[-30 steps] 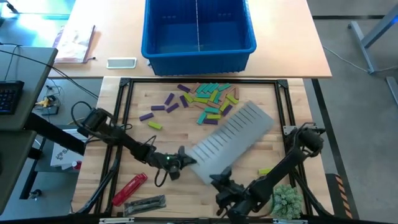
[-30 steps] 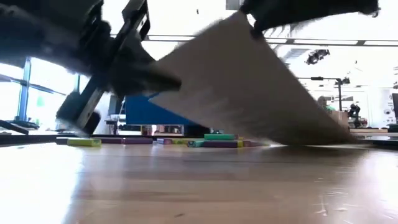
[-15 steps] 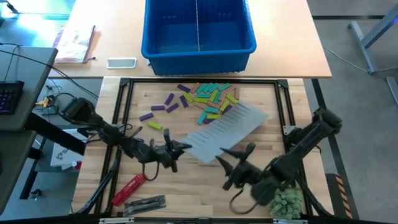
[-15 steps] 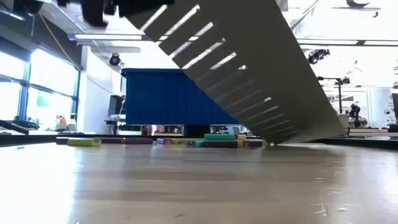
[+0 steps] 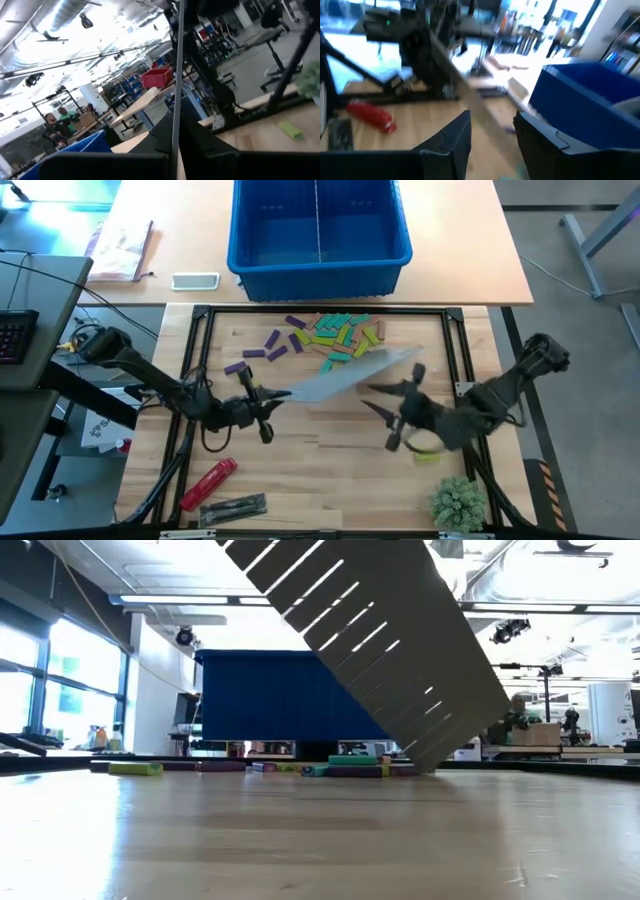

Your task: Sort blocks

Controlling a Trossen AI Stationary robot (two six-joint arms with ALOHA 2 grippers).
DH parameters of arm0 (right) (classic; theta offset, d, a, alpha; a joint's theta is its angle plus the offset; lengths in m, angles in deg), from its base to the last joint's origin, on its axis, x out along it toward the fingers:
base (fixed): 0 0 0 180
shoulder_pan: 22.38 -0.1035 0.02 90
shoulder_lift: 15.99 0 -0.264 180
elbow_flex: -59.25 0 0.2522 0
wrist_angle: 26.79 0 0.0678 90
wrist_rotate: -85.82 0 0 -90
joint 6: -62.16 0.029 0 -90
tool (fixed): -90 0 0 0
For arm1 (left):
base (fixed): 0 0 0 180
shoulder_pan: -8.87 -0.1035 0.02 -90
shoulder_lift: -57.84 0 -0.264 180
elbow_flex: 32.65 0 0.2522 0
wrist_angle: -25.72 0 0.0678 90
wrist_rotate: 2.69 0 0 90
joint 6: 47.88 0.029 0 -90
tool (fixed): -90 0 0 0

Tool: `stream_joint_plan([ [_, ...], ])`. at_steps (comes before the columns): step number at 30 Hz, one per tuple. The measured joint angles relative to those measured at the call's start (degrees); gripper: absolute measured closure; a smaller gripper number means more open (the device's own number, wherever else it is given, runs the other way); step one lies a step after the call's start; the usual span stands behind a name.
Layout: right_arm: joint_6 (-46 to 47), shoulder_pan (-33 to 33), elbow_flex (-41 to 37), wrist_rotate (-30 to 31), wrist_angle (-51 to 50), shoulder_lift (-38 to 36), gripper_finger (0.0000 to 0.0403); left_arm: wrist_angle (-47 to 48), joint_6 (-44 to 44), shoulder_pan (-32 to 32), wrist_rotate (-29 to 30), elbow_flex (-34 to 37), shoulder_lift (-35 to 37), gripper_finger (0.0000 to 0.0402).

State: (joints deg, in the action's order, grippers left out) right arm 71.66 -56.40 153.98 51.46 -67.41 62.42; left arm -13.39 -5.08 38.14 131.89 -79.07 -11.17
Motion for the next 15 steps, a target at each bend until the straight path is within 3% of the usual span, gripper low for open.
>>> stream_joint_plan([
  [4, 2.41, 6.88, -0.04, -10.66, -7.31, 0.57, 0.0223, 0.84, -0.69, -0.14, 0.13, 0.0, 1.1, 0.0401],
  [9, -6.53, 14.39, -0.04, -20.24, -7.76, 0.22, 0.0163, 0.68, -0.69, -0.32, 2.38, 0.0, 1.57, 0.0401],
  [12, -9.85, 18.91, -0.04, -29.39, -10.91, 0.42, 0.0151, 0.59, -0.67, -0.67, 3.47, 0.0, 1.85, 0.0401],
  [15, -13.19, 22.5, -0.04, -30.46, -13.38, 1.02, 0.0154, 0.37, -0.71, -0.88, 3.48, 0.0, 2.39, 0.0401],
])
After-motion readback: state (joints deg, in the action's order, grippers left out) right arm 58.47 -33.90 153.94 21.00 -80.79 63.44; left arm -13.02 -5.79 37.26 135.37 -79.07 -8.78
